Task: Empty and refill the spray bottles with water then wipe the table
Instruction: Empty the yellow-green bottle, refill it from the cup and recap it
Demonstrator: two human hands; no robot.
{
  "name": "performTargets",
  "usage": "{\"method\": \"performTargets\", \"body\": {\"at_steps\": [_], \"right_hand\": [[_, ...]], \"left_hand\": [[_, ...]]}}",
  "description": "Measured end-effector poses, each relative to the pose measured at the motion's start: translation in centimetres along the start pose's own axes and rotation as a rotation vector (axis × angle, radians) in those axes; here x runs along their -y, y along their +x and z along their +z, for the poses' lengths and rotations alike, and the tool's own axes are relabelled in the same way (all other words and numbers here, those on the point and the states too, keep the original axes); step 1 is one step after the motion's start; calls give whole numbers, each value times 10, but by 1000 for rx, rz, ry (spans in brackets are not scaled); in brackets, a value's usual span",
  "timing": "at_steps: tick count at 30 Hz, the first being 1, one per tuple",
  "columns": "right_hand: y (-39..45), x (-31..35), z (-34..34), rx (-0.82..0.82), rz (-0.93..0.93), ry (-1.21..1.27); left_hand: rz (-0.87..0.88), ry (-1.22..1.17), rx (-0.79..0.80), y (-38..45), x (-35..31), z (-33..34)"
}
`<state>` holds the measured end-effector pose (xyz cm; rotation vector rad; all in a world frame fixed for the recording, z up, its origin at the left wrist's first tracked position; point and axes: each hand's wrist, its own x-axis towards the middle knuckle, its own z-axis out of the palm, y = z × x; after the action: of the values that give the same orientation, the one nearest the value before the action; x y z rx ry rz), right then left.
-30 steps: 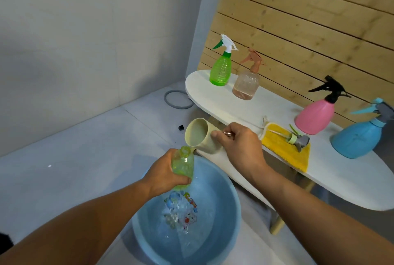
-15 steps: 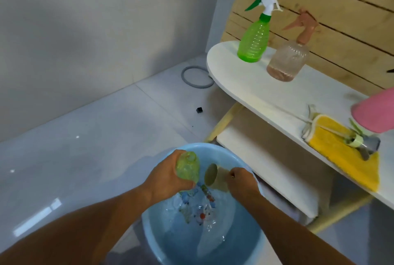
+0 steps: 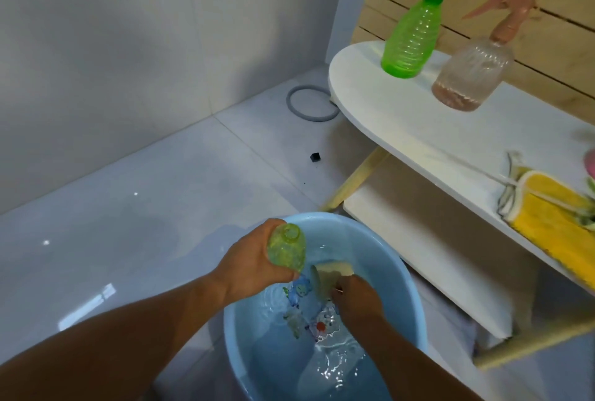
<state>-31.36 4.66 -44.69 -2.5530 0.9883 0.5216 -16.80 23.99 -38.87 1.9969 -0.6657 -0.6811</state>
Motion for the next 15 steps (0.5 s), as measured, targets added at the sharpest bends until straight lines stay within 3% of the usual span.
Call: {"method": "performTargets", "body": {"at_steps": [9, 15], "right_hand": [[-8, -4, -40, -59, 221, 859], [-44, 2, -97, -176, 125, 1009]], "left_hand": [[12, 29, 4, -13, -5, -2], [31, 28, -10, -30, -12, 2]]}}
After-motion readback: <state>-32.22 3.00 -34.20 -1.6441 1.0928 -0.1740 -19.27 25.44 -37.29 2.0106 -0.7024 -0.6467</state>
